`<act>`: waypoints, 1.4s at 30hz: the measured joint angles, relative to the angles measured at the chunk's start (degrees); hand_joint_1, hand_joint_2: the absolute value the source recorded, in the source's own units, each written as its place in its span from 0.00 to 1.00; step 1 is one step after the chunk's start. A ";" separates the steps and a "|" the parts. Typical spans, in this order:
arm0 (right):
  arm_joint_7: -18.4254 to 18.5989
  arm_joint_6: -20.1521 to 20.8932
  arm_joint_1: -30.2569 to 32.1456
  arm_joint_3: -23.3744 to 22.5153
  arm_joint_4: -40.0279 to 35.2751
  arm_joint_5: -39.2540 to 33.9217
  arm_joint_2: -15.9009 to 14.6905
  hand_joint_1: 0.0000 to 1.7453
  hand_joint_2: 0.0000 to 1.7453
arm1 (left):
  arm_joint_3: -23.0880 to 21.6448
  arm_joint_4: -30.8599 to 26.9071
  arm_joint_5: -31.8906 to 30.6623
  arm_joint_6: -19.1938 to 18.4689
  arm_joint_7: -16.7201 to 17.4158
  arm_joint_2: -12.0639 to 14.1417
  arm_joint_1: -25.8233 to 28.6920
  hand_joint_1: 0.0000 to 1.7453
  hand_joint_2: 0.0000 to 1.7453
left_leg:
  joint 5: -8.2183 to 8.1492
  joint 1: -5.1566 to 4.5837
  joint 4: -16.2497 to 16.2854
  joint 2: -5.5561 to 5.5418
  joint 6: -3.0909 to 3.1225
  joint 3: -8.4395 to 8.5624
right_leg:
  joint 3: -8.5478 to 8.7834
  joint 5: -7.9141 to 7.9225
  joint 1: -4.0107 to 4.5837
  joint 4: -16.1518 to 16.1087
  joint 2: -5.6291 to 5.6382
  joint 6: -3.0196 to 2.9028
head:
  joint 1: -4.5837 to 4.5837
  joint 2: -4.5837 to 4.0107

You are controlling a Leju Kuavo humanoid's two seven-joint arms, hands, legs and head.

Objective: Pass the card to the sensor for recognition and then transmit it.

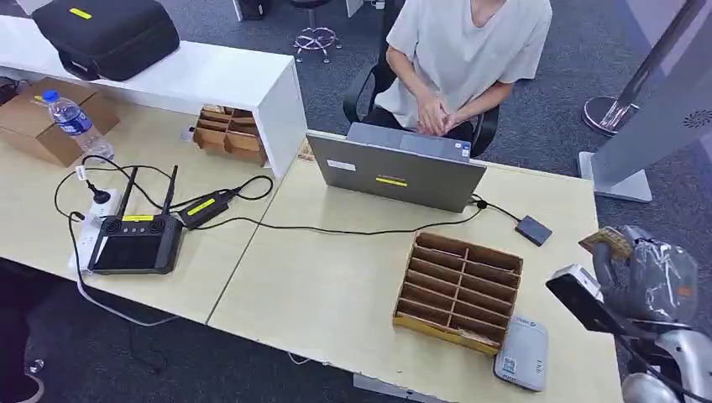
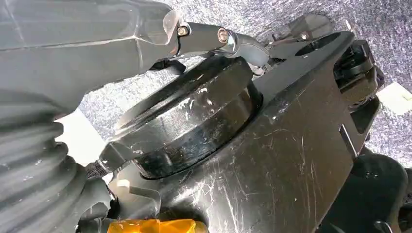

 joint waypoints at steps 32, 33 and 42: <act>-4.22 -4.13 21.61 -7.21 -10.62 -0.17 3.13 1.00 1.00 | 0.00 0.24 2.80 0.31 -0.55 -0.17 0.39 0.00 1.00 | -0.02 0.00 -0.01 0.04 -0.01 0.00 | 0.00 -0.03 0.00 0.00 0.02 -0.02 | 0.00 0.00; -4.17 -4.11 21.74 -7.14 -10.38 -0.15 3.37 1.00 1.00 | 0.00 0.24 2.82 0.33 -0.55 -0.17 0.39 0.00 1.00 | -0.02 0.01 -0.01 0.04 -0.01 0.00 | 0.00 -0.03 0.00 0.00 0.03 -0.02 | 0.00 0.00; -4.02 -4.13 22.31 -6.84 -8.07 0.00 4.96 1.00 1.00 | 0.00 0.24 2.99 0.42 -0.55 -0.17 0.42 0.00 1.00 | -0.02 0.00 -0.01 0.04 -0.01 0.00 | 0.00 -0.03 0.00 0.00 0.02 -0.02 | 0.00 0.00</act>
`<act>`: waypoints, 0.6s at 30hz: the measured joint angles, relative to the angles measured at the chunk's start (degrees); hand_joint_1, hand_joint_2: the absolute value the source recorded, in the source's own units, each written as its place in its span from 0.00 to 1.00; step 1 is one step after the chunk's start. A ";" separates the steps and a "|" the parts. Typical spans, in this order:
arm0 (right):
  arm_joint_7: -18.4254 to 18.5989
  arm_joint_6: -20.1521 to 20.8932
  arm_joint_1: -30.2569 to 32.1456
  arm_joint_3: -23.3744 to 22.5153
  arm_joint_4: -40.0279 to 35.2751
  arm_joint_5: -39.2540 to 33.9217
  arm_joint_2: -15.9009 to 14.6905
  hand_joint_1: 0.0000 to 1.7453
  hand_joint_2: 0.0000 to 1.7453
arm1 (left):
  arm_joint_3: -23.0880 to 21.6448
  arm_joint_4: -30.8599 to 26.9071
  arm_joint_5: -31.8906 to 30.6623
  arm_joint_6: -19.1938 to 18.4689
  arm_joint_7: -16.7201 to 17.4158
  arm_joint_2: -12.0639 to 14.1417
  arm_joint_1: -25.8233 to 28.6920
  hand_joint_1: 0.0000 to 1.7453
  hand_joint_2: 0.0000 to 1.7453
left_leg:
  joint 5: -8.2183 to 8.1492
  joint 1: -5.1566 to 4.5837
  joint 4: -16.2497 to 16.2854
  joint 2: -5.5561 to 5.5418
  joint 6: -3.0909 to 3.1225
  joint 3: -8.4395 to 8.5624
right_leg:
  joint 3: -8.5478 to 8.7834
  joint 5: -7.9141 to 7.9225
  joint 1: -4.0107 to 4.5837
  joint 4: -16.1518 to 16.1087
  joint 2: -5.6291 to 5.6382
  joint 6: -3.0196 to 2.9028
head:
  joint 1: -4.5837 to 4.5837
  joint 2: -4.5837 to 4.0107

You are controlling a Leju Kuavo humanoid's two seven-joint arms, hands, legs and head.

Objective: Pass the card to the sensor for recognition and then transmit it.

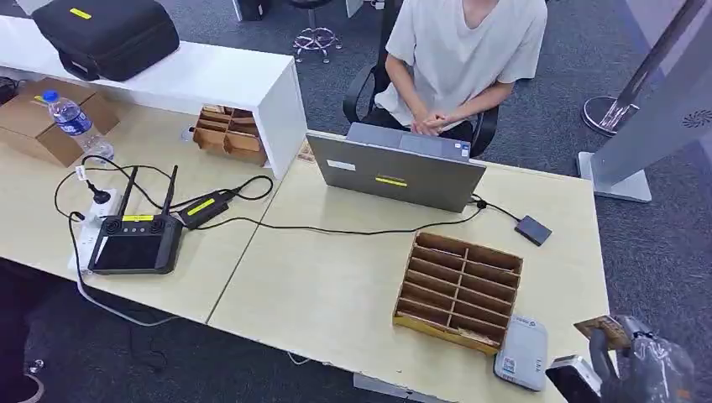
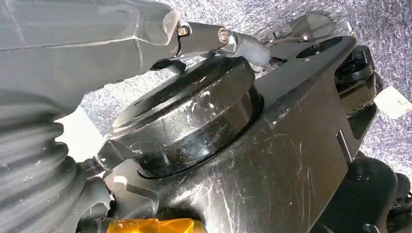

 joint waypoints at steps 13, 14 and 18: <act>0.79 0.22 0.34 1.20 4.87 -0.87 1.73 1.00 1.00 | 0.00 0.00 0.74 0.00 -0.02 -0.02 0.10 0.00 1.00 | 0.00 0.00 0.00 0.00 0.00 0.00 | 0.00 0.00 0.01 0.00 0.00 0.00 | 0.00 0.00; 0.79 0.24 0.37 1.40 5.34 -1.09 1.88 1.00 1.00 | -0.02 0.00 0.81 0.00 -0.02 -0.02 0.10 0.00 1.00 | 0.00 0.01 0.00 0.00 0.00 0.01 | 0.00 0.00 0.01 0.00 0.00 0.00 | 0.00 0.00; 1.03 0.24 0.70 2.38 7.09 -1.73 2.60 1.00 1.00 | -0.04 0.00 1.03 0.00 -0.04 -0.02 0.11 0.00 1.00 | 0.00 0.00 -0.01 0.00 0.00 0.00 | 0.00 0.00 0.01 0.00 0.00 -0.01 | 0.00 0.00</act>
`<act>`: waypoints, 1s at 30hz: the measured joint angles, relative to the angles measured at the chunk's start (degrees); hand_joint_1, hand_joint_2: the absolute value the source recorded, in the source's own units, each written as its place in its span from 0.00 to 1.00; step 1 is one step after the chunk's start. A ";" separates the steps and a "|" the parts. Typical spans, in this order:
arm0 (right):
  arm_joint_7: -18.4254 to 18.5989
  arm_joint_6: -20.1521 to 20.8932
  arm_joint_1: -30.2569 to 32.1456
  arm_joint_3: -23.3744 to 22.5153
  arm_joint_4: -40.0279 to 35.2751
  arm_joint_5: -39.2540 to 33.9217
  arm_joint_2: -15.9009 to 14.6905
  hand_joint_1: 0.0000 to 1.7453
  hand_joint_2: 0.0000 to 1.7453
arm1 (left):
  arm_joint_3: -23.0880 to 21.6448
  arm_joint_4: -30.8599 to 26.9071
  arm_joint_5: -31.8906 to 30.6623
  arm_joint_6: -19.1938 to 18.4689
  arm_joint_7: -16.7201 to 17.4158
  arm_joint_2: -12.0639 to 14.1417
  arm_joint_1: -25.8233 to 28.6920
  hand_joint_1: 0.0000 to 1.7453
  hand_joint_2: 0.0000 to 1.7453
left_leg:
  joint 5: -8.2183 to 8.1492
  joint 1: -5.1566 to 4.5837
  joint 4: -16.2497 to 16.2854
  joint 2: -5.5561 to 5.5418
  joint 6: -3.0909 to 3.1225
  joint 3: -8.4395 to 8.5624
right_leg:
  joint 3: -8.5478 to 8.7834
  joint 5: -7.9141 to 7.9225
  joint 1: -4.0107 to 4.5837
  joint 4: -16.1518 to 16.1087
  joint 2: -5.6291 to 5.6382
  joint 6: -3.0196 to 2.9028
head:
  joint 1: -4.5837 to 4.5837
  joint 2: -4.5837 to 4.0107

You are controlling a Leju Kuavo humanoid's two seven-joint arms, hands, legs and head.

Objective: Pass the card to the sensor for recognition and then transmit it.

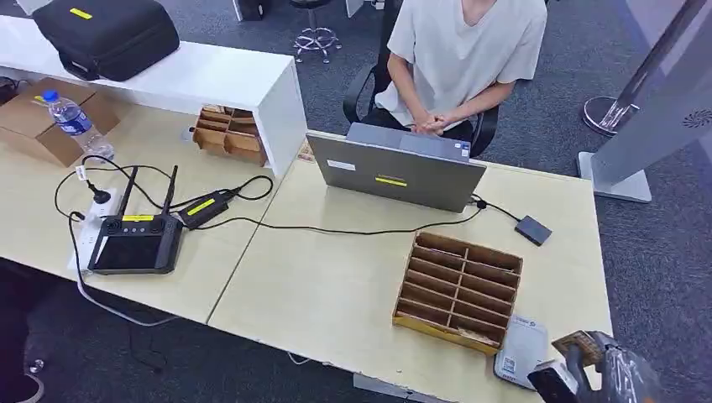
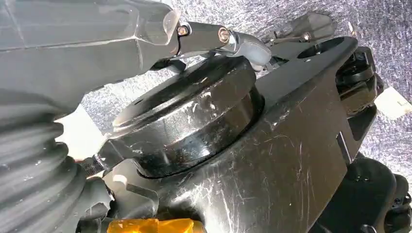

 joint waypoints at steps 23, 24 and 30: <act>0.48 0.02 0.47 4.11 5.68 -2.21 1.70 1.00 1.00 | -0.85 0.00 0.70 0.15 -0.11 0.00 -0.04 0.00 1.00 | 0.00 0.00 0.00 0.01 0.00 0.00 | 0.00 0.00 0.00 0.00 0.01 0.00 | 0.00 0.00; 0.66 0.02 0.47 4.31 5.81 -2.43 1.70 1.00 1.00 | -0.85 0.00 0.77 0.13 -0.11 0.00 -0.04 0.00 1.00 | 0.00 0.00 0.00 0.01 0.00 0.00 | 0.00 0.00 0.00 0.00 0.01 0.00 | 0.00 0.00; 1.22 -0.20 0.06 5.49 6.71 -3.50 1.70 1.00 1.00 | -0.96 0.00 1.12 0.17 -0.11 0.00 -0.04 0.00 1.00 | 0.00 0.00 0.00 0.04 0.00 0.02 | 0.02 0.00 0.00 0.00 0.02 0.00 | 0.00 0.00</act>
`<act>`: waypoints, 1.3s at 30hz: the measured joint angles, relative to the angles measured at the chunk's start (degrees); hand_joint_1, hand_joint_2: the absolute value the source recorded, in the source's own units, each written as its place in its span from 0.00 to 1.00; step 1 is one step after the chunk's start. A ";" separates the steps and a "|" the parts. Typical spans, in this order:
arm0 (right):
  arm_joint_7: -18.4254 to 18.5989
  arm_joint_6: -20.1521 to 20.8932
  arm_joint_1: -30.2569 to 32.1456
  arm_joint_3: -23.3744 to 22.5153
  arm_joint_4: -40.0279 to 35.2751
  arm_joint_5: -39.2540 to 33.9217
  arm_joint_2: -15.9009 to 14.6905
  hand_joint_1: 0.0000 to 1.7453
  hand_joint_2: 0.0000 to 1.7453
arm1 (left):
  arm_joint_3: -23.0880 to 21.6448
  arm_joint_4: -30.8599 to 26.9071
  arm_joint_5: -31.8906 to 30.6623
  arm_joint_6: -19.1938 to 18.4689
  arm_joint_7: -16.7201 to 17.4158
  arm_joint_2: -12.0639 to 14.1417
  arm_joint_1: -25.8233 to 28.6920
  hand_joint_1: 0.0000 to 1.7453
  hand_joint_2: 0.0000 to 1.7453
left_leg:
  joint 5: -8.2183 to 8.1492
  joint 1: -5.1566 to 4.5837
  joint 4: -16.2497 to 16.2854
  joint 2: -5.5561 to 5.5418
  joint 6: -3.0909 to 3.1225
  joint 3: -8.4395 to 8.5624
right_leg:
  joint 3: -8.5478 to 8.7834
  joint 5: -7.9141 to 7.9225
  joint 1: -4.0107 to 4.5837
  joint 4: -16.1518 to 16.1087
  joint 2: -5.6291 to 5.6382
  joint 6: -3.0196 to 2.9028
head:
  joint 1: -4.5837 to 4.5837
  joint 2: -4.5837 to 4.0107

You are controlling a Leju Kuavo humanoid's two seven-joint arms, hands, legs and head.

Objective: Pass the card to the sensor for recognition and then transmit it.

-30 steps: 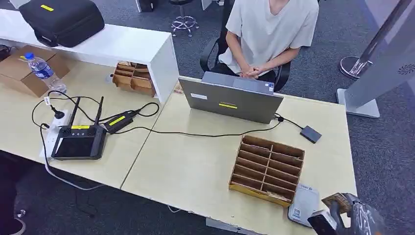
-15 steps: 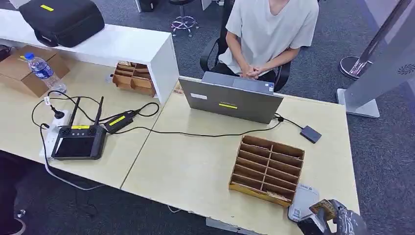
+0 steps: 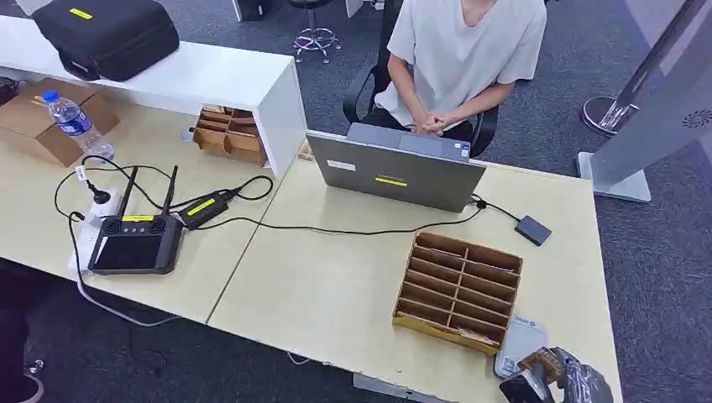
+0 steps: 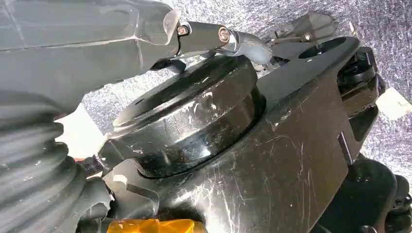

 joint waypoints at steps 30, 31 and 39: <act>-1.49 2.51 -12.20 -0.02 -8.33 4.72 -4.68 1.00 1.00 | -1.07 0.00 0.44 0.02 0.24 0.04 -0.28 0.00 1.00 | 0.01 -0.01 0.02 0.06 0.00 0.04 | 0.02 0.02 0.00 0.01 0.05 -0.01 | 0.00 0.00; -1.51 2.62 -12.88 -0.28 -8.89 4.77 -4.98 1.00 1.00 | -1.07 0.00 0.44 0.02 0.24 0.04 -0.28 0.00 1.00 | 0.01 -0.01 0.02 0.05 0.00 0.03 | 0.03 0.02 0.00 0.01 0.03 -0.01 | 0.00 0.00; -0.75 3.08 -21.67 -0.05 -9.75 8.83 -6.34 1.00 1.00 | -1.11 0.00 -0.63 -0.13 0.66 0.07 -0.49 0.00 1.00 | 0.02 0.00 0.01 0.07 -0.01 0.02 | 0.03 0.04 0.00 0.04 0.07 -0.03 | 0.00 0.00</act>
